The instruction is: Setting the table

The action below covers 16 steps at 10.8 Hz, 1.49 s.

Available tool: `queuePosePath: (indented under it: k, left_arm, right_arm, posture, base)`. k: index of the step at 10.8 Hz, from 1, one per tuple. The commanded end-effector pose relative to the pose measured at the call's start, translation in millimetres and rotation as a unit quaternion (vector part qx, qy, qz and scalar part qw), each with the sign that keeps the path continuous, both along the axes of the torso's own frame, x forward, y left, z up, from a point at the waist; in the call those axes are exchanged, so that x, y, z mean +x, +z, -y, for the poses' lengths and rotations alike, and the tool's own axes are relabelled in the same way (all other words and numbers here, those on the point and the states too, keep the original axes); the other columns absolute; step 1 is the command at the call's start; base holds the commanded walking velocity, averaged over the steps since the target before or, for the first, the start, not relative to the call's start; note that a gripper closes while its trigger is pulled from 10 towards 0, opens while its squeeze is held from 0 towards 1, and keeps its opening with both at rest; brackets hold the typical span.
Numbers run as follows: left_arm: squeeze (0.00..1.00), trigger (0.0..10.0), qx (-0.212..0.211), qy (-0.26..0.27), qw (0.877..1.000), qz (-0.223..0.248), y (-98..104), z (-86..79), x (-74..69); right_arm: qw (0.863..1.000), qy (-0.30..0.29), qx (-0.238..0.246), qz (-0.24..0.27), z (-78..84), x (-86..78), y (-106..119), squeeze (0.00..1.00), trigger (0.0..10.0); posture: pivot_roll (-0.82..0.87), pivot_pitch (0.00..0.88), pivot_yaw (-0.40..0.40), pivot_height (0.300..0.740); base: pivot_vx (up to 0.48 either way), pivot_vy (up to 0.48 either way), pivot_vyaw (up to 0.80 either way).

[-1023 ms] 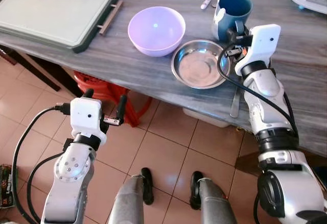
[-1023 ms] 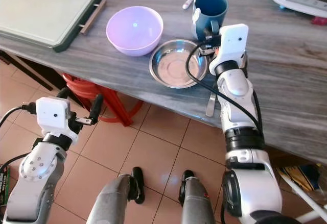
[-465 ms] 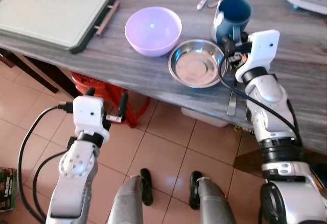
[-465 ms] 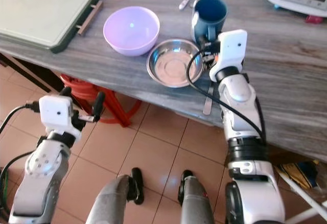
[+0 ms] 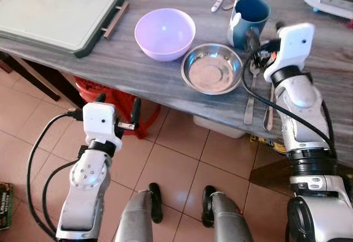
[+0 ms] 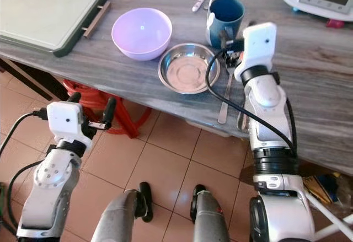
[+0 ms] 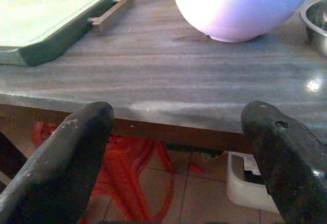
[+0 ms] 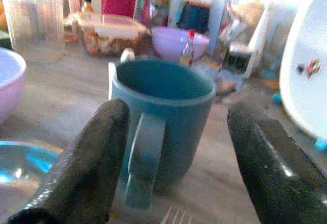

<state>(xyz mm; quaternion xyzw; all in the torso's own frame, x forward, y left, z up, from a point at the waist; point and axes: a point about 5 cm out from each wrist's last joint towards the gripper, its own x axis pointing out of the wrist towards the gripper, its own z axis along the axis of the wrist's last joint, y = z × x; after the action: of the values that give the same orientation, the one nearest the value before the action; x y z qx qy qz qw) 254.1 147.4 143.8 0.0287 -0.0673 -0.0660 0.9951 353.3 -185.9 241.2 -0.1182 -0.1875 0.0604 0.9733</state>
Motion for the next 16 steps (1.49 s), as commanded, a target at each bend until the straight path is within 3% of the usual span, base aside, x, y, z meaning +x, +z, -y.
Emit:
queuePosePath:
  k: [1,3,4,5,6,12,16]
  left_arm:
    - [0.00,10.0,0.004,0.009,1.000,-0.005,-4,-2.8,-1.9]
    - [0.00,10.0,0.000,0.023,1.000,-0.005,-6,-5.1,-0.1]
    - [0.00,10.0,-0.002,0.043,0.999,-0.009,-8,-7.5,3.1]
    - [0.00,10.0,-0.001,0.055,0.998,-0.007,-8,-7.5,7.3]
    - [0.00,10.0,-0.003,0.057,0.998,-0.001,-6,-6.8,10.9]
    - [0.00,10.0,-0.008,0.114,0.993,0.005,-5,-17.8,16.2]
    - [0.00,10.0,0.001,0.123,0.992,0.013,-4,-19.6,19.0]
  right_arm:
    - [1.000,0.001,-0.014,0.015,-2.0,-5.5,1,1.00,10.0]
    - [0.998,-0.026,-0.006,0.057,-4.4,-20.2,6,1.00,10.0]
    - [0.997,-0.027,-0.001,0.068,-9.9,-27.8,5,0.73,10.0]
    - [0.997,-0.010,-0.014,0.078,-23.4,-35.4,2,0.04,10.0]
    - [0.996,0.008,-0.027,0.083,-36.6,-39.7,1,0.00,10.0]
    - [0.996,0.066,-0.024,0.059,-57.4,-46.3,-11,0.00,10.0]
    - [0.992,0.104,-0.041,0.060,-71.4,-49.1,-13,0.00,10.0]
  posture:
    - [0.04,0.241,0.029,0.740]
    - [0.02,0.226,0.020,0.740]
    - [0.01,0.214,0.016,0.740]
    - [0.00,0.208,0.013,0.740]
    - [0.00,0.207,0.012,0.740]
    - [-0.01,0.204,-0.005,0.740]
    - [-0.01,0.199,-0.010,0.740]
  base:
    - [0.000,0.000,0.00]
    - [0.000,0.000,0.00]
    - [0.000,0.000,0.00]
    - [0.000,0.000,0.80]
    - [0.000,0.000,0.80]
    - [0.000,0.000,0.80]
    - [0.000,0.367,0.80]
